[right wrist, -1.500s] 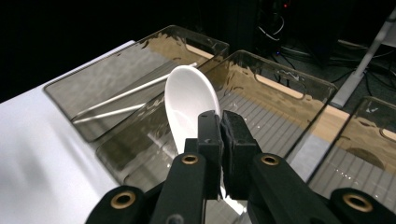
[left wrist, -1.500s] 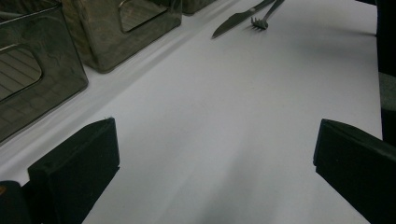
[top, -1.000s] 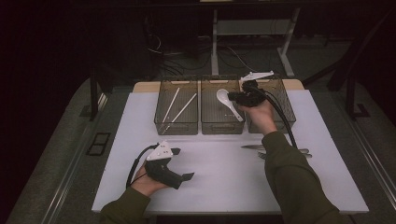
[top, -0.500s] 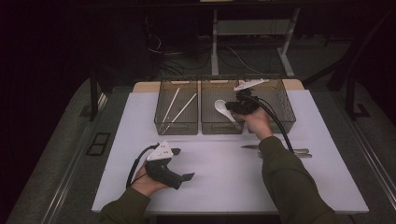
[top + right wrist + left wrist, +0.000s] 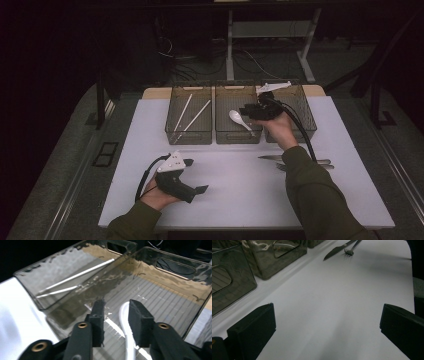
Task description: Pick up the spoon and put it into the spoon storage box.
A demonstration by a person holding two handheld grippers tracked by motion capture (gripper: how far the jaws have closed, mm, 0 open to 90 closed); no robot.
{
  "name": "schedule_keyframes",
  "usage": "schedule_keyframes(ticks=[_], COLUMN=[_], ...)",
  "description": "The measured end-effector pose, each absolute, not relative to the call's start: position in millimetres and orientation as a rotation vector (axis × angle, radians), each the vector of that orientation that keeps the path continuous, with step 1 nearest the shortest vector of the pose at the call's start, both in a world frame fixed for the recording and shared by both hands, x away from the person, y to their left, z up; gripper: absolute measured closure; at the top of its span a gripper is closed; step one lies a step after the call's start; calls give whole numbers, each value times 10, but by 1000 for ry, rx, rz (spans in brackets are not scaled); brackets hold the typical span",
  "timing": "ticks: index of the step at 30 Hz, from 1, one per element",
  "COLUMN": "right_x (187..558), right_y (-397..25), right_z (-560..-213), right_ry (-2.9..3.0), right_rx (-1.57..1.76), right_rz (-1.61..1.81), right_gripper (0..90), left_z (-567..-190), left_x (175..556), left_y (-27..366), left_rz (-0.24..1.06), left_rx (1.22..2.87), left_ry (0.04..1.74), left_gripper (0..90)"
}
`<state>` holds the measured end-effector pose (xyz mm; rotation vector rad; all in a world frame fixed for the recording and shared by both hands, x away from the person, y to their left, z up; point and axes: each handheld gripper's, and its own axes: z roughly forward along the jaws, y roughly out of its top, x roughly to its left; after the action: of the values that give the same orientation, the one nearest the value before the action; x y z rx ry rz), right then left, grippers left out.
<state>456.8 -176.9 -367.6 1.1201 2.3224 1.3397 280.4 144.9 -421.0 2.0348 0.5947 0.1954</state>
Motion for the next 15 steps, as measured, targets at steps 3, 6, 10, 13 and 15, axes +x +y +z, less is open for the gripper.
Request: schedule_keyframes(ticks=[3, 6, 10, 13, 15], right_x=[4526, 4478, 4395, 4335, 4287], right_y=[-1801, -1853, -1928, -2001, -2050], right_z=[-3616, -3564, -3522, -3507, -3510], right_ry=[2315, 2302, 2297, 2301, 2310], right_rx=[1119, 1117, 1097, 1092, 1081], right_rz=[1359, 1382, 1391, 1406, 1399], right_gripper=[571, 509, 454, 432, 426], left_z=[-4206, -4208, -4213, -4215, -4214], left_x=[2807, 2808, 2805, 2798, 2799], left_y=[1459, 1460, 1458, 1448, 1451], left_rz=[199, 200, 197, 197, 199], left_rx=[2044, 2043, 2044, 2039, 2047], left_ry=[589, 590, 594, 595, 590], left_gripper=[0, 0, 0, 0, 0])
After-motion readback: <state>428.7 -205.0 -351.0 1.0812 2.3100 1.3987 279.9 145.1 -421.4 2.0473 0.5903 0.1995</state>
